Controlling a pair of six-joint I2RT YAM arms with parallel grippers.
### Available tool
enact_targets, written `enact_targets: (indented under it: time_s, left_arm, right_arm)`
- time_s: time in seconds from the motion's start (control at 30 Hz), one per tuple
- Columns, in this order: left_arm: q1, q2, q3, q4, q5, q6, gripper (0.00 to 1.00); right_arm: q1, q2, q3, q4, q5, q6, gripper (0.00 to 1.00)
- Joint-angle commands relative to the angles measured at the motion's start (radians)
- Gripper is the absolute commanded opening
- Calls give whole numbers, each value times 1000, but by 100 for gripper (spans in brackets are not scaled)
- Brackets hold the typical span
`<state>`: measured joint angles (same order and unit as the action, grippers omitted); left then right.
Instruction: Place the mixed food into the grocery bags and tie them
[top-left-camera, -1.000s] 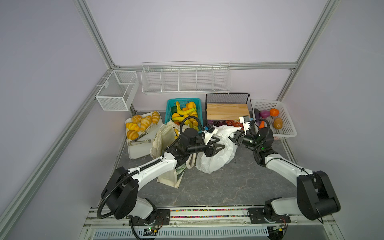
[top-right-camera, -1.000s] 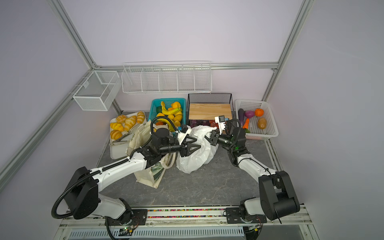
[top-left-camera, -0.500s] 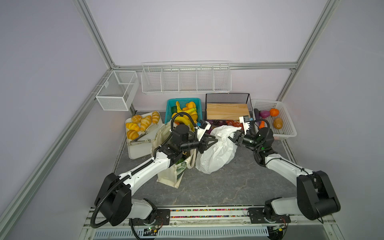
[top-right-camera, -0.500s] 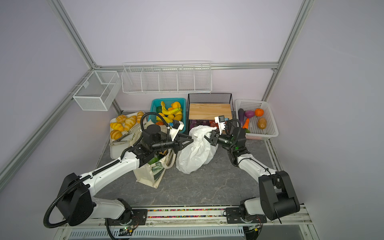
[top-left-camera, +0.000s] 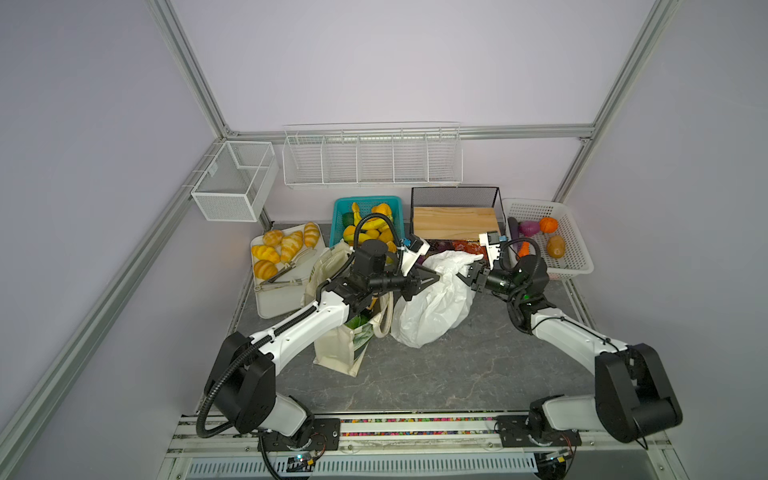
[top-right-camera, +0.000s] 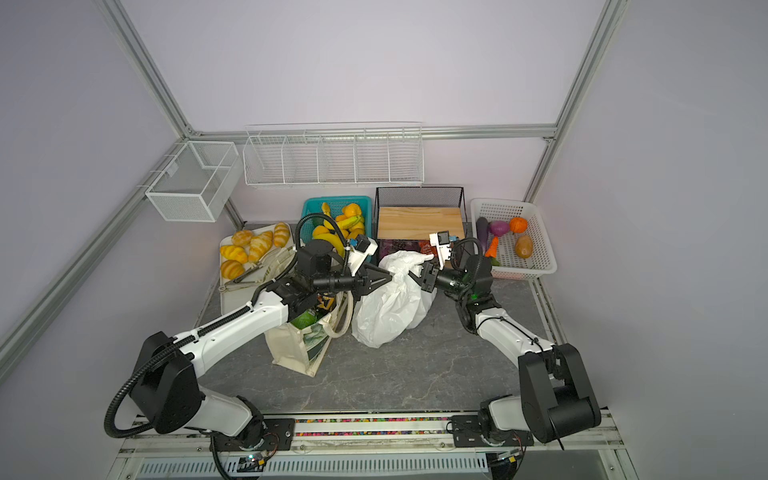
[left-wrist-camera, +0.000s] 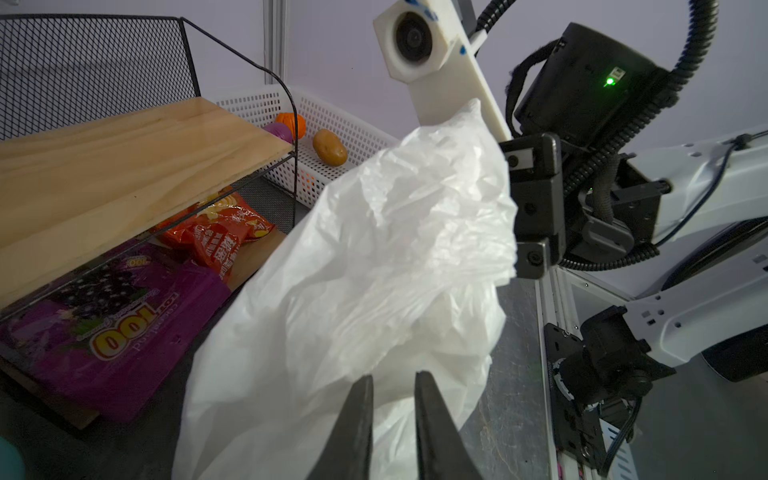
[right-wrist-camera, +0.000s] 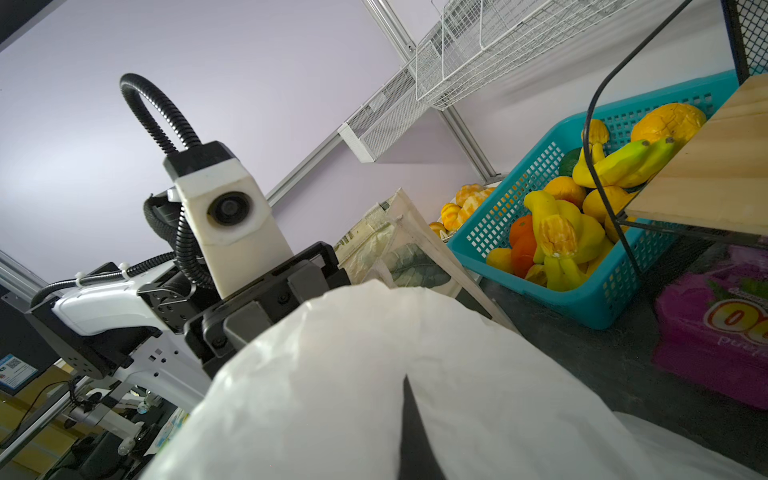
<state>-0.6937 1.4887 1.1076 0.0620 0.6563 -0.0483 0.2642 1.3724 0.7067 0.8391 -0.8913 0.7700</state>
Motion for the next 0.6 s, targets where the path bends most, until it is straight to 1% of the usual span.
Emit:
enact_targets:
  time_s: [0.0,0.27,0.57]
  left_arm:
    - [4,25,40,-19,26,2,20]
    - [6,77,73,44,58,-56,23]
    - [15,90,94,49,64,-47,30]
  right_arm:
    - [-2,-28,5,13,-8,-4,6]
    - [-3,-27,-3,14,-8,-7,6]
    - [-3,-30,-4,-5,-9,-22,6]
